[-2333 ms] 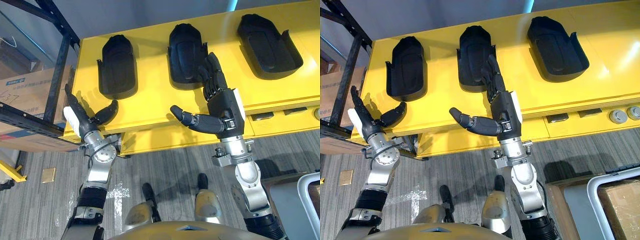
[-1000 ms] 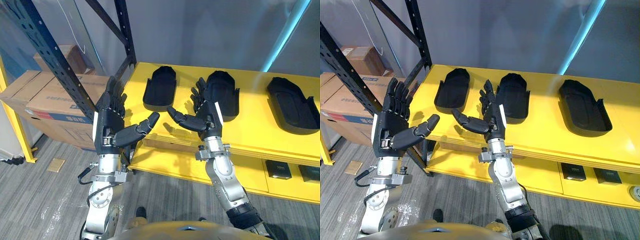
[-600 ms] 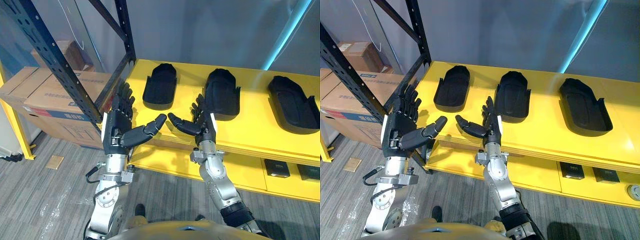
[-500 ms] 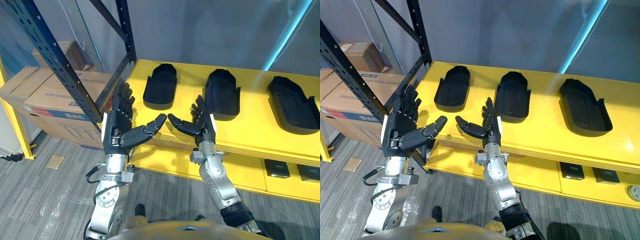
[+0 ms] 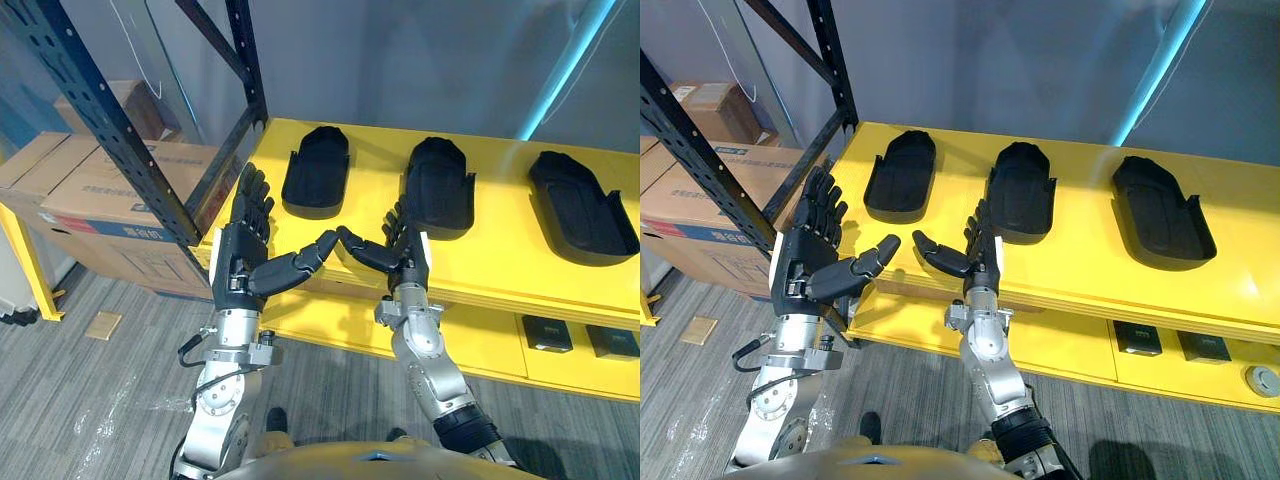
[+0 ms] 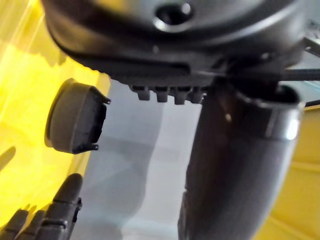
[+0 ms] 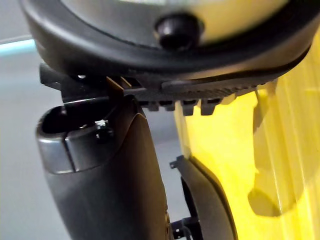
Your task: Walk over and take three plastic housings, then place them on the shelf
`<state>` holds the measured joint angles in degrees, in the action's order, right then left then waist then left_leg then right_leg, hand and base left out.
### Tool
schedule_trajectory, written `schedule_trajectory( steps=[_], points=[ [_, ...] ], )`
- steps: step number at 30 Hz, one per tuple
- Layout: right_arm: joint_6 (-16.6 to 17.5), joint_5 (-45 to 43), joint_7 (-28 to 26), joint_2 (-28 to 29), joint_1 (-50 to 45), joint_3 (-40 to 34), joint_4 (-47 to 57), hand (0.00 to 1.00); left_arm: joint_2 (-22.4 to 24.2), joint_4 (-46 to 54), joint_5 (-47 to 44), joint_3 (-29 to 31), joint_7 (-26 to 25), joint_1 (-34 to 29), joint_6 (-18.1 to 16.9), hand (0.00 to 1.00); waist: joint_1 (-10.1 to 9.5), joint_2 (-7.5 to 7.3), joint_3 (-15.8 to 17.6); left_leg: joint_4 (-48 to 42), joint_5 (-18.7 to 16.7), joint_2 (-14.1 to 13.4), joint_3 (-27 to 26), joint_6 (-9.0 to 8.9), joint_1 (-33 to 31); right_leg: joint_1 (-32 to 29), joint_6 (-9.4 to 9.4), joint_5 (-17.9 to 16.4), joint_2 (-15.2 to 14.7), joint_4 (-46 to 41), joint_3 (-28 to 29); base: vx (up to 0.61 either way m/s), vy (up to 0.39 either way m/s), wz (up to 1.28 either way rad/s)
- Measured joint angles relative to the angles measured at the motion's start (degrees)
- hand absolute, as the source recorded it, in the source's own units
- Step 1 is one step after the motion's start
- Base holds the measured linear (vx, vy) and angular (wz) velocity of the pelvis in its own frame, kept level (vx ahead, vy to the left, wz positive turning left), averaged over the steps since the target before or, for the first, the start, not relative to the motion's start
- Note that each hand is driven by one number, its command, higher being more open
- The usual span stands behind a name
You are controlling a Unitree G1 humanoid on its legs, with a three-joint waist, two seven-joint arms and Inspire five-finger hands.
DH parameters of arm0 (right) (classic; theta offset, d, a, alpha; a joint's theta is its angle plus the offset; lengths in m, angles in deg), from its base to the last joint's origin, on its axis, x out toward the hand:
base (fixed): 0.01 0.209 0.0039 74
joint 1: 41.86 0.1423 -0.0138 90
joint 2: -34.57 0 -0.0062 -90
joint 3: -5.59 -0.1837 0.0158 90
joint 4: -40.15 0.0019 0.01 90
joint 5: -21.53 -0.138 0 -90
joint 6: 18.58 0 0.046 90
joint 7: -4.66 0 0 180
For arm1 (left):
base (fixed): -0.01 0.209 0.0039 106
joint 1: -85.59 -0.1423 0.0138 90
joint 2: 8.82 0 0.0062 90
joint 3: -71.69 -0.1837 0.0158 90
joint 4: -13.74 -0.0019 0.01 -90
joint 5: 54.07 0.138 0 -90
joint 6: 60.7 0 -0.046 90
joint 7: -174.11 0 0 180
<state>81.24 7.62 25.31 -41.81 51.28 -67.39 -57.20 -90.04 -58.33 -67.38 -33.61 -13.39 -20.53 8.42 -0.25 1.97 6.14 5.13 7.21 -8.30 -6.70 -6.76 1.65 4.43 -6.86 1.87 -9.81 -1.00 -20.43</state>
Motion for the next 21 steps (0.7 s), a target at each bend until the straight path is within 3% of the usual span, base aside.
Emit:
schedule_trajectory(
  steps=[21],
  points=[
    [-1.1, 2.4, 4.0, 0.1, -0.5, 0.2, 0.0, 1.0, 0.1, -0.5, 0.0, 0.0, 0.5, 0.0, 0.1, 1.0, 0.46, 0.26, 0.1, 0.0, -0.1, 0.0, -0.4, -0.03, 0.8, 0.6, -0.05, -0.1, 0.0, 0.0, 0.3, 0.0, 0.0, -0.01]
  ],
)
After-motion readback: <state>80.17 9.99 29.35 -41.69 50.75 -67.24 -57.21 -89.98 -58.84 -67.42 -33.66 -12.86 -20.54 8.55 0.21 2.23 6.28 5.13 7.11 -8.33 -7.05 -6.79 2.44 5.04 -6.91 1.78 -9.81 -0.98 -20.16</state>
